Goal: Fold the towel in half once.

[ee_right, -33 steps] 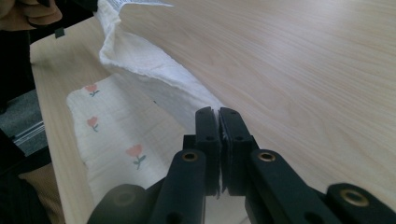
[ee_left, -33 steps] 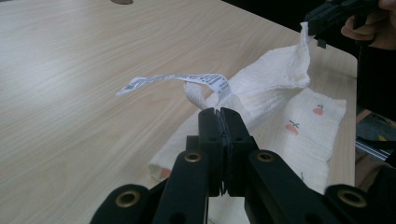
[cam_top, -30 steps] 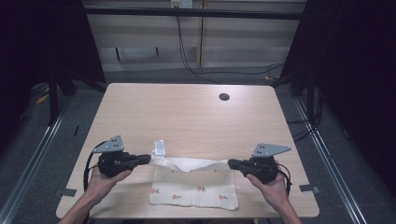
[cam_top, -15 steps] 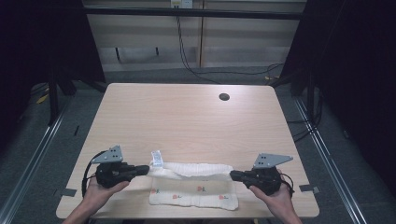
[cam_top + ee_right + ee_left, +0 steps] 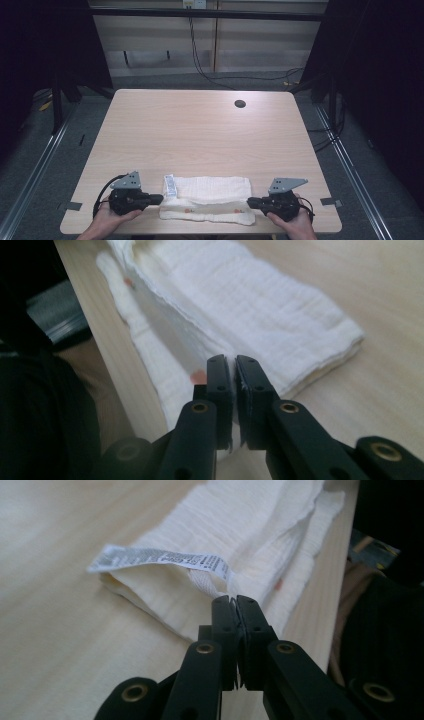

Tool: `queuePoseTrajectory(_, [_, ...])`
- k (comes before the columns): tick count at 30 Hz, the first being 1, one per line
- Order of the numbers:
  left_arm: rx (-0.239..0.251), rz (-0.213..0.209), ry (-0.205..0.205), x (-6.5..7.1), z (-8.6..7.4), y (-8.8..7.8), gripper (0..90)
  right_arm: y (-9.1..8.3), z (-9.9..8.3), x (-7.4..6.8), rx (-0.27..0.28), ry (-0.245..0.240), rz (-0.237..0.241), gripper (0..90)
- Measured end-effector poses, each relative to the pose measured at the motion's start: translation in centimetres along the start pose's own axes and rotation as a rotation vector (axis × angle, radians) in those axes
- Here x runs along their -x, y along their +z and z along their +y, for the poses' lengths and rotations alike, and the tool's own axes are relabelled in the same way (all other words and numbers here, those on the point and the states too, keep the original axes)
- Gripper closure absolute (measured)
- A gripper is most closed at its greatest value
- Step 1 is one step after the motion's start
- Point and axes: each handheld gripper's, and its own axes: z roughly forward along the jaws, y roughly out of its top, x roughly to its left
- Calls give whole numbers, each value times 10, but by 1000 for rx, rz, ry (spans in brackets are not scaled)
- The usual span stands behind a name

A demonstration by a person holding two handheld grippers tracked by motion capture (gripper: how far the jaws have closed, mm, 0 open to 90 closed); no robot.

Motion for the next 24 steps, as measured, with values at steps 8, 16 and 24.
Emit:
queuePoseTrajectory(8, [-50, -36, 15, 3, -3, 6, 863, 7, -12, -10, -74, -8, 16, 801])
queuePoseTrajectory(16, [-67, -72, 23, 11, -9, 0, 792, 1, -21, -15, -94, -4, 15, 751])
queuePoseTrajectory(24, [9, -96, 6, 8, -7, -12, 650, -7, -20, -15, -48, 6, -15, 704])
